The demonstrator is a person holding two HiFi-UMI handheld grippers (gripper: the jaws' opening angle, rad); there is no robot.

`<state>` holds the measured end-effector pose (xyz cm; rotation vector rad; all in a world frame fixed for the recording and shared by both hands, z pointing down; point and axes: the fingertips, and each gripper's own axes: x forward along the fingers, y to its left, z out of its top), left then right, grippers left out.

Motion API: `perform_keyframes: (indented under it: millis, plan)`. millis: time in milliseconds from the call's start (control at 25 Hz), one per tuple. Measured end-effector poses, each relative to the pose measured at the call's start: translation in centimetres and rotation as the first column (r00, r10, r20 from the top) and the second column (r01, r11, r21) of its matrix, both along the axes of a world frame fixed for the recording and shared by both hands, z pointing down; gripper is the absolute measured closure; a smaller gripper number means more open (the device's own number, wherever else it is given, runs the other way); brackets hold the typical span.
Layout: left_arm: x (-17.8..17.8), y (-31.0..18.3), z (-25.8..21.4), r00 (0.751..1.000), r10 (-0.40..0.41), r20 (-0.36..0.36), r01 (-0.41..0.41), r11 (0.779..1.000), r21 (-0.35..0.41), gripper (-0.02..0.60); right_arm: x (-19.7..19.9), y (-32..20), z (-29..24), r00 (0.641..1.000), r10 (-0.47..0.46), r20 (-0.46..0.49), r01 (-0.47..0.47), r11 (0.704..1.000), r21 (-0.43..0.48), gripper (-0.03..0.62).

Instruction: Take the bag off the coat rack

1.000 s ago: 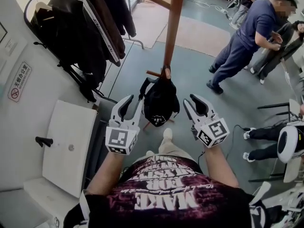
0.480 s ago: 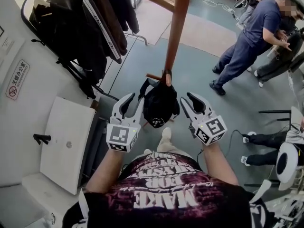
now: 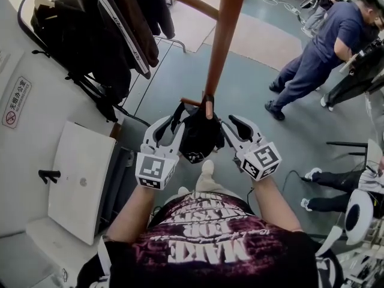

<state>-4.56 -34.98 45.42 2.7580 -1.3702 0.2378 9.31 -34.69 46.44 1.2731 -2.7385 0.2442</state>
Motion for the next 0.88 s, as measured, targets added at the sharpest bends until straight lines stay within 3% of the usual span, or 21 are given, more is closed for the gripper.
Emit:
perform_keyframes:
  millis: [880]
  plan:
    - [6.6,-5.1,6.2,0.991,0.117,0.071,-0.110,0.990,-0.092,0.470,-3.4,-4.4,5.8,0.992,-0.108,-0.070,0.102,0.991,-0.084,0.474]
